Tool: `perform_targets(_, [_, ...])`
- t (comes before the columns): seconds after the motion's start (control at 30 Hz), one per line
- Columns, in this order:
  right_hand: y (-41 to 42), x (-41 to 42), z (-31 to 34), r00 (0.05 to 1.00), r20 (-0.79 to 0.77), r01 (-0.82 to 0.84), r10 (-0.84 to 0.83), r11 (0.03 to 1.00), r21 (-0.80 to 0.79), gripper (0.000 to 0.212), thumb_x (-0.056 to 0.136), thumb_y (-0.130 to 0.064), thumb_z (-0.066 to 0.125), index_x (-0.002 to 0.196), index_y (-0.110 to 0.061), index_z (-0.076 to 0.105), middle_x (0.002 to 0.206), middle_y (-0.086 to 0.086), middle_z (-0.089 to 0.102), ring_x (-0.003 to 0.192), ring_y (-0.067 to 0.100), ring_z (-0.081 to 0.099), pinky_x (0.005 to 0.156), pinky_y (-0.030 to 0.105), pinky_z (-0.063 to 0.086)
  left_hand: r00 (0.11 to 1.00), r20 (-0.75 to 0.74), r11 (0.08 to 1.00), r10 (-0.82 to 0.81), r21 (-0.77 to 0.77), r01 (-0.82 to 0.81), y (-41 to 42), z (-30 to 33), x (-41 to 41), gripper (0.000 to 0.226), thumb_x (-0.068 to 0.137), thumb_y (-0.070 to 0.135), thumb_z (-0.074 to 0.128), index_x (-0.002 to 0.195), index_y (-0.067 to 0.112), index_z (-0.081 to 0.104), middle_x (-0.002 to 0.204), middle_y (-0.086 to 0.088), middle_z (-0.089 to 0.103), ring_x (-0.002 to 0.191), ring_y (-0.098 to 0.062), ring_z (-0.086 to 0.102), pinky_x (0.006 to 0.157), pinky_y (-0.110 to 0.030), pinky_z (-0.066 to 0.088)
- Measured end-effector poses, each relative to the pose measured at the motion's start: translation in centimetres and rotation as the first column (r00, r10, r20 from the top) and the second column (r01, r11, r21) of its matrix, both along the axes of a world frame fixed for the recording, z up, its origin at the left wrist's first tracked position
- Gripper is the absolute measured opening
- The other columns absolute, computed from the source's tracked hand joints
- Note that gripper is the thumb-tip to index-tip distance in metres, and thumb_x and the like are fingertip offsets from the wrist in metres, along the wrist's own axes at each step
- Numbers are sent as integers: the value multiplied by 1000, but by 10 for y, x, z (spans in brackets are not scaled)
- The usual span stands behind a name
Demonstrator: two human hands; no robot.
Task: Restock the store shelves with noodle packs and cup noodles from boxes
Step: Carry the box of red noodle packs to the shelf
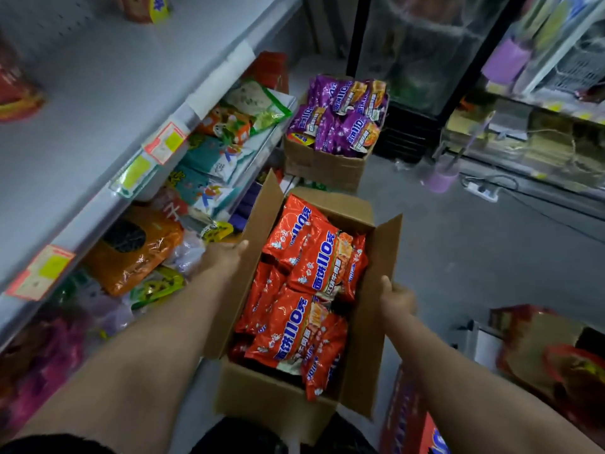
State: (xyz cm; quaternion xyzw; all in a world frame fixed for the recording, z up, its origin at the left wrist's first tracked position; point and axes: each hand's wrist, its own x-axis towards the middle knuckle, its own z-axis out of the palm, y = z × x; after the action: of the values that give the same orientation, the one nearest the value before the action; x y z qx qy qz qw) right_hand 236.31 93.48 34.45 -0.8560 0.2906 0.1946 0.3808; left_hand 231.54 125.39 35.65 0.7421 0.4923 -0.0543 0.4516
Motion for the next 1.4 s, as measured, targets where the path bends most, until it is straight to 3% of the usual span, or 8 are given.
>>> perform_targets(0.17, [17, 57, -18, 1000, -12, -24, 24, 1000, -12, 47, 105, -36, 49, 106, 5, 70, 104, 24, 70, 102, 43, 64, 81, 38, 46, 996, 37, 995, 76, -60, -74, 9, -21, 54, 41, 90, 45, 72, 119, 16, 73, 113, -13, 73, 99, -33, 68, 95, -41, 54])
perform_targets(0.3, [32, 91, -35, 1000, -31, 0, -1, 999, -34, 46, 106, -37, 48, 110, 3, 70, 107, 22, 70, 105, 41, 64, 78, 33, 41, 997, 33, 994, 70, -89, -67, 26, -42, 97, 40, 92, 38, 71, 121, 11, 72, 117, -13, 71, 105, -32, 66, 92, -35, 50])
perform_targets(0.5, [50, 128, -74, 997, -51, 57, -59, 998, -40, 46, 105, -38, 49, 98, 2, 70, 78, 11, 62, 78, 33, 60, 75, 38, 50, 999, -11, 992, 45, -116, -46, 47, -75, 154, 42, 91, 36, 73, 124, 10, 70, 120, -16, 71, 107, -32, 67, 92, -34, 50])
perform_targets(0.67, [59, 155, -118, 994, -88, 55, -57, 998, -31, 45, 105, -39, 49, 108, -2, 73, 95, 19, 72, 95, 39, 67, 80, 37, 52, 999, -36, 993, 39, -107, -43, 57, -113, 191, 41, 92, 36, 71, 125, 11, 69, 120, -16, 71, 107, -31, 66, 90, -32, 46])
perform_targets(0.87, [71, 194, -169, 986, -147, 75, -75, 997, -6, 42, 104, -39, 50, 115, -6, 73, 97, 15, 73, 92, 35, 68, 83, 41, 56, 994, -102, 994, 30, -97, -40, 63, -160, 230, 40, 96, 37, 65, 127, 11, 68, 118, -14, 70, 99, -29, 63, 87, -35, 47])
perform_targets(1.03, [78, 219, -215, 977, -187, 104, -102, 995, 5, 41, 105, -39, 50, 124, -9, 70, 108, 14, 73, 101, 33, 67, 84, 34, 51, 990, -131, 995, 48, -80, -59, 66, -201, 250, 30, 97, 34, 64, 109, 8, 74, 79, 1, 64, 75, -20, 59, 78, -34, 46])
perform_targets(1.23, [89, 241, -257, 974, -208, 95, -91, 995, 10, 41, 105, -39, 50, 122, -7, 71, 110, 16, 74, 104, 36, 67, 87, 37, 51, 988, -152, 996, 5, -85, -18, 75, -238, 265, 25, 98, 35, 62, 78, 22, 70, 81, -5, 70, 78, -23, 66, 76, -34, 49])
perform_targets(1.4, [98, 252, -285, 967, -230, 113, -110, 994, 0, 41, 104, -38, 51, 118, -6, 72, 105, 17, 74, 100, 37, 68, 86, 37, 52, 984, -170, 995, 44, -81, -59, 78, -265, 270, 23, 98, 36, 62, 92, 18, 75, 87, -4, 72, 85, -23, 68, 77, -35, 51])
